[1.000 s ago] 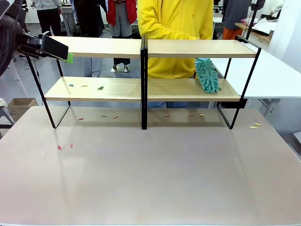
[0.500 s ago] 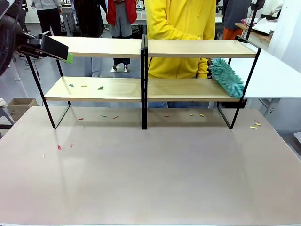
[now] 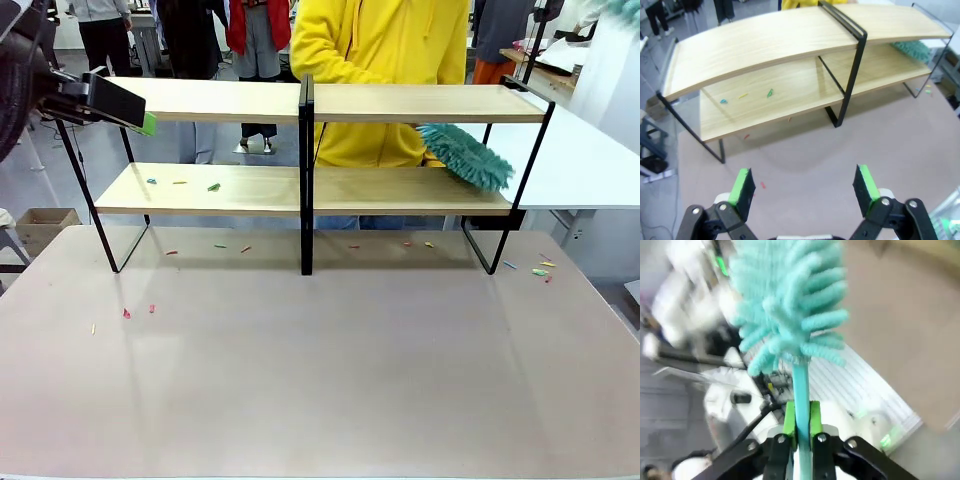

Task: Clean the shelves.
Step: Clean another randomly selected level of the Shelf with the Duster.

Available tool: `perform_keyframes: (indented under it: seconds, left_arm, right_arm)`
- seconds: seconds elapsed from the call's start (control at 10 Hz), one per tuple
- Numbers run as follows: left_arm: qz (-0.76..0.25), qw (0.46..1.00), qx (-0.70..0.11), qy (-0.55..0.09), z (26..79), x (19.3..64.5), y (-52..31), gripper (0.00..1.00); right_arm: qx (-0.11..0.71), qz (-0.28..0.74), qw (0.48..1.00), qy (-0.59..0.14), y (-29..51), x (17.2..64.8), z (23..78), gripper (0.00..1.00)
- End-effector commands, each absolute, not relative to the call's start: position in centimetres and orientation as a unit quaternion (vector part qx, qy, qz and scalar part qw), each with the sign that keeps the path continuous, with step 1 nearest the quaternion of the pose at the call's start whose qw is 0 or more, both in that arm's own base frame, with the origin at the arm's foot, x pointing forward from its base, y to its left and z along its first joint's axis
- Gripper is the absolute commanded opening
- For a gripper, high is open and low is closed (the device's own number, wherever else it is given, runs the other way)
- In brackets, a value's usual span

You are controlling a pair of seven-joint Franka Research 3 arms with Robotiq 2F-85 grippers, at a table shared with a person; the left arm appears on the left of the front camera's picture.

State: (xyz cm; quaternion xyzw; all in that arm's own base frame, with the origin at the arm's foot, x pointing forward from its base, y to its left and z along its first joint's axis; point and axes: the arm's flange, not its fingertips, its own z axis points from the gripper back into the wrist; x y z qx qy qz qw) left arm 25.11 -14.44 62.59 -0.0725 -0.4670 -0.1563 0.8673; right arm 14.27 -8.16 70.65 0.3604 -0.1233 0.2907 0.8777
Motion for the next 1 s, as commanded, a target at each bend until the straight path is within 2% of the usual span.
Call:
perform_keyframes:
  seconds: [0.0, 0.1, 0.2, 0.3, 0.4, 0.5, 0.6, 0.7, 0.8, 0.9]
  left_arm:
    - [-0.154, 0.867, -0.07, -0.469, 62.6, 25.1, -14.4, 1.0]
    - [-0.154, 0.867, -0.07, -0.469, 62.6, 25.1, -14.4, 1.0]
    - [-0.154, 0.867, -0.07, -0.469, 62.6, 25.1, -14.4, 1.0]
    - [-0.154, 0.867, -0.07, -0.469, 62.6, 25.1, -14.4, 1.0]
    - [-0.154, 0.867, -0.07, -0.469, 62.6, 25.1, -14.4, 1.0]
    - [-0.154, 0.867, -0.07, -0.469, 62.6, 25.1, -14.4, 1.0]
    - [-0.154, 0.867, -0.07, -0.469, 62.6, 25.1, -14.4, 1.0]
    - [-0.154, 0.867, -0.07, -0.469, 62.6, 25.1, -14.4, 1.0]
    - [-0.154, 0.867, -0.07, -0.469, 62.6, 25.1, -14.4, 1.0]
    - [-0.154, 0.867, -0.07, -0.469, 62.6, 25.1, -14.4, 1.0]
  right_arm:
    - [0.249, 0.357, 0.899, 0.055, -1.0, 13.6, 65.3, 0.12]
    - [0.238, 0.408, 0.874, 0.118, 2.1, 12.4, 63.1, 0.12]
    - [0.252, 0.481, 0.835, 0.088, 3.5, 10.3, 64.0, 0.12]
    - [0.275, 0.339, 0.899, 0.026, 1.1, 13.5, 64.3, 0.12]
    - [0.275, 0.339, 0.899, 0.026, 1.1, 13.5, 64.3, 0.12]
    - [0.253, 0.401, 0.877, 0.078, 5.0, 12.8, 61.4, 0.12]
    - [0.187, 0.423, 0.881, 0.099, 9.4, 13.9, 60.6, 0.12]
    - [0.154, 0.427, 0.885, 0.104, 13.2, 15.5, 59.5, 0.12]
    - [0.131, 0.446, 0.876, 0.13, 15.8, 17.2, 58.5, 0.12]
    - [0.137, 0.431, 0.883, 0.124, 18.2, 19.2, 57.5, 0.12]
